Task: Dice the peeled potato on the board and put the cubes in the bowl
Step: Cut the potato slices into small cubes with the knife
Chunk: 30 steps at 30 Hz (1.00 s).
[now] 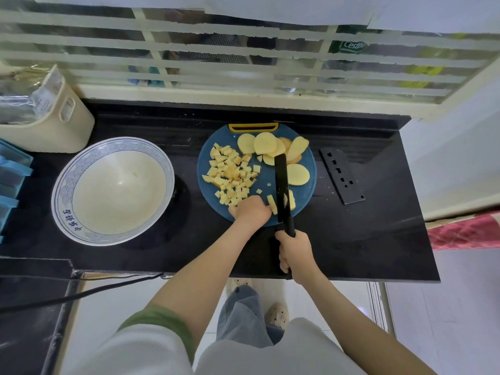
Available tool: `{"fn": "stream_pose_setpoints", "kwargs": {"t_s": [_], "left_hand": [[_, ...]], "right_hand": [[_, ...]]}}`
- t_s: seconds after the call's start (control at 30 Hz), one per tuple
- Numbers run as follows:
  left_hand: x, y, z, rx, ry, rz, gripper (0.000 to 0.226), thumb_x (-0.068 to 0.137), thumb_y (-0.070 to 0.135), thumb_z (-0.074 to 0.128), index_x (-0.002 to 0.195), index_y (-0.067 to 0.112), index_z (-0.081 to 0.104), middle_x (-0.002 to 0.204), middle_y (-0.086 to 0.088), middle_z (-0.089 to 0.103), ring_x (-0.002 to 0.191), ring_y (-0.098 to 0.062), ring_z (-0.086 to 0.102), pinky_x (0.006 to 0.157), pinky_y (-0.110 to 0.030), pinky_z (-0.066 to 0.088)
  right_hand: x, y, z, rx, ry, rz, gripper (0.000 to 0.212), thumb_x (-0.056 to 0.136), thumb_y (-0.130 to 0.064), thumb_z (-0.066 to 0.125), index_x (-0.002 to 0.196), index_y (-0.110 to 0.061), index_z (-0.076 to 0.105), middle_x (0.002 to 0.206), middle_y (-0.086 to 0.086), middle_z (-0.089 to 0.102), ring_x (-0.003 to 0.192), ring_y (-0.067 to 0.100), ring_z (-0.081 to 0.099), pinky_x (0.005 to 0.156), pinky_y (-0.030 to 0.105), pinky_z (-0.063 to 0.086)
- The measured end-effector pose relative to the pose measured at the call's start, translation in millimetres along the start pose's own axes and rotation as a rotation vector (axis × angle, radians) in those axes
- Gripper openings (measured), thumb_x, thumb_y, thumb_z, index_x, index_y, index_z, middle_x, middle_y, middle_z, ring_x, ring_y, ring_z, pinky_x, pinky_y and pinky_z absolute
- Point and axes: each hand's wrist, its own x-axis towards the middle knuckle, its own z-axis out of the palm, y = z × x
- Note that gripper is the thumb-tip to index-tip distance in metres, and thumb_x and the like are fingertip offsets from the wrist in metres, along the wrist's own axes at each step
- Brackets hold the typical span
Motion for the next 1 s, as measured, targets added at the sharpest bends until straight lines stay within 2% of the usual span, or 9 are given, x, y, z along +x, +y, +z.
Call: {"fn": "stream_pose_setpoints", "kwargs": {"t_s": [0.2, 0.27, 0.33, 0.4, 0.43, 0.57, 0.7, 0.83, 1.0], "left_hand": [[-5, 2, -4, -0.081, 0.034, -0.009, 0.03, 0.097, 0.038, 0.041, 0.105, 0.017, 0.061, 0.096, -0.001, 0.061, 0.101, -0.024, 0.057, 0.088, -0.038, 0.029], [-8, -1, -10, -0.24, 0.207, 0.005, 0.025, 0.099, 0.029, 0.04, 0.109, 0.015, 0.059, 0.1, -0.001, 0.063, 0.099, -0.024, 0.057, 0.086, -0.037, 0.031], [-14, -3, -20, -0.403, 0.5, 0.1, 0.019, 0.099, 0.022, 0.042, 0.106, 0.016, 0.058, 0.093, 0.003, 0.059, 0.093, -0.021, 0.056, 0.085, -0.037, 0.034], [-20, -1, -31, -0.409, 0.705, 0.256, 0.016, 0.096, 0.021, 0.047, 0.104, 0.018, 0.06, 0.092, 0.002, 0.056, 0.092, -0.019, 0.052, 0.084, -0.038, 0.032], [-21, 1, -37, -0.37, 0.733, 0.334, 0.016, 0.094, 0.023, 0.049, 0.105, 0.02, 0.061, 0.095, 0.001, 0.055, 0.095, -0.019, 0.049, 0.085, -0.037, 0.029], [-24, 11, -52, 0.069, 0.46, 0.568, 0.019, 0.091, 0.038, 0.052, 0.106, 0.036, 0.063, 0.109, 0.003, 0.046, 0.111, -0.019, 0.037, 0.094, -0.038, 0.021], [-22, 18, -64, 0.517, 0.206, 0.606, 0.023, 0.092, 0.048, 0.048, 0.109, 0.045, 0.063, 0.123, 0.001, 0.044, 0.123, -0.026, 0.031, 0.108, -0.051, 0.015], [-14, 27, -65, 0.662, 0.083, 0.549, 0.021, 0.09, 0.048, 0.053, 0.108, 0.042, 0.063, 0.131, -0.004, 0.042, 0.13, -0.03, 0.026, 0.11, -0.054, 0.012], [-5, 36, -60, 0.731, 0.088, 0.601, 0.025, 0.089, 0.044, 0.058, 0.11, 0.03, 0.059, 0.128, -0.007, 0.041, 0.126, -0.029, 0.03, 0.106, -0.049, 0.019]], "right_hand": [[1, -5, -7, -0.031, 0.004, -0.065, 0.017, 0.095, -0.013, 0.053, 0.081, -0.01, 0.044, 0.049, 0.002, 0.039, 0.034, 0.015, 0.033, 0.035, 0.024, 0.033], [2, -6, -9, -0.101, 0.046, -0.092, 0.017, 0.095, -0.015, 0.053, 0.08, -0.011, 0.047, 0.055, 0.004, 0.042, 0.039, 0.016, 0.037, 0.04, 0.027, 0.037], [4, -9, -10, -0.273, 0.104, -0.146, 0.018, 0.095, -0.019, 0.053, 0.079, -0.012, 0.052, 0.065, 0.005, 0.049, 0.053, 0.018, 0.046, 0.053, 0.034, 0.044], [4, -11, -13, -0.467, 0.135, -0.207, 0.018, 0.096, -0.022, 0.053, 0.08, -0.015, 0.056, 0.074, 0.004, 0.058, 0.066, 0.018, 0.056, 0.065, 0.034, 0.05], [3, -12, -13, -0.545, 0.142, -0.229, 0.018, 0.097, -0.024, 0.053, 0.081, -0.017, 0.056, 0.078, 0.003, 0.06, 0.07, 0.018, 0.06, 0.067, 0.032, 0.051], [2, -11, -11, -0.734, 0.171, -0.257, 0.015, 0.098, -0.027, 0.051, 0.084, -0.02, 0.054, 0.077, 0.001, 0.06, 0.068, 0.016, 0.06, 0.063, 0.03, 0.051], [2, -10, -12, -0.872, 0.208, -0.264, 0.016, 0.097, -0.031, 0.049, 0.087, -0.02, 0.055, 0.077, 0.0, 0.059, 0.069, 0.016, 0.061, 0.067, 0.033, 0.055], [-1, -12, -16, -0.991, 0.202, -0.272, 0.016, 0.098, -0.033, 0.048, 0.092, -0.02, 0.056, 0.077, -0.002, 0.059, 0.07, 0.014, 0.061, 0.068, 0.031, 0.056], [-1, -13, -22, -1.082, 0.189, -0.293, 0.017, 0.098, -0.034, 0.048, 0.099, -0.021, 0.058, 0.081, -0.001, 0.061, 0.073, 0.015, 0.063, 0.074, 0.035, 0.059]]}}
